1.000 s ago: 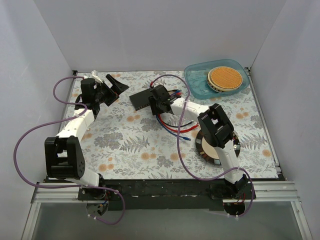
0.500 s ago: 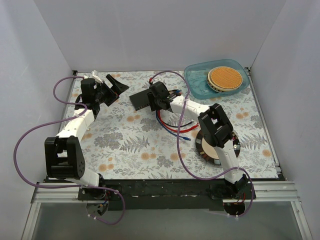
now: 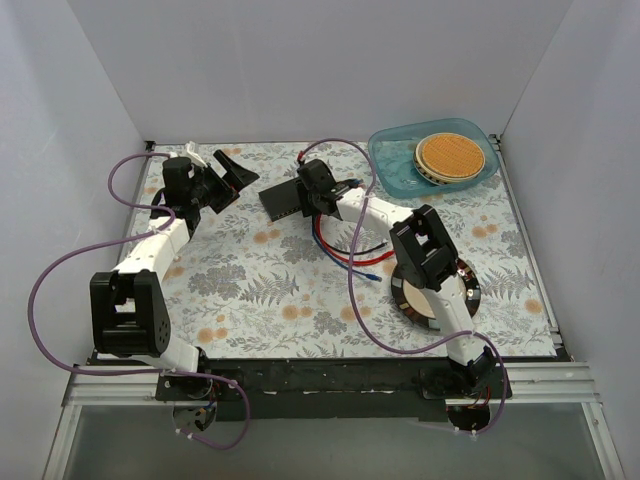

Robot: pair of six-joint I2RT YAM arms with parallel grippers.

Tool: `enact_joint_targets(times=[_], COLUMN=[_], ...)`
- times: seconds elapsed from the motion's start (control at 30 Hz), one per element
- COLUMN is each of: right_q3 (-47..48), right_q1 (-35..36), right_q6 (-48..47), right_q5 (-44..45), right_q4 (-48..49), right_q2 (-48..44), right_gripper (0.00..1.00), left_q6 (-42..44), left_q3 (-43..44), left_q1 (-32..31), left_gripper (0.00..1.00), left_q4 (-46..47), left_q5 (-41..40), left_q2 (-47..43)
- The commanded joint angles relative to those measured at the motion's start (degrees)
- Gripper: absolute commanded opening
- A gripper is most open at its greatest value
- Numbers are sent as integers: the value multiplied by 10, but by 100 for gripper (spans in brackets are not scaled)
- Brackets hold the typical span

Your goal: Insert the plug into the switch port

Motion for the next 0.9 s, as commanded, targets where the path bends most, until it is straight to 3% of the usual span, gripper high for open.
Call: enact_joint_targets(times=[0.0, 0.2, 0.43, 0.63, 0.87], right_q3=[16, 5, 19, -9, -23], right_q1=[-10, -12, -18, -37, -40], right_q6=[9, 12, 9, 6, -45], right_q5=[7, -7, -69, -118, -154], right_q4=[2, 9, 13, 35, 59], right_q2=[4, 1, 19, -19, -118], right_gripper=[48, 47, 18, 5, 1], left_q6=[12, 13, 20, 27, 9], left_q3=[18, 19, 19, -14, -46], left_q1=[2, 1, 2, 2, 2], left_gripper=[98, 98, 98, 98, 98], left_q4=[0, 0, -16, 36, 95], left_q5=[7, 7, 10, 22, 49], left_q2=[-5, -4, -9, -51, -79])
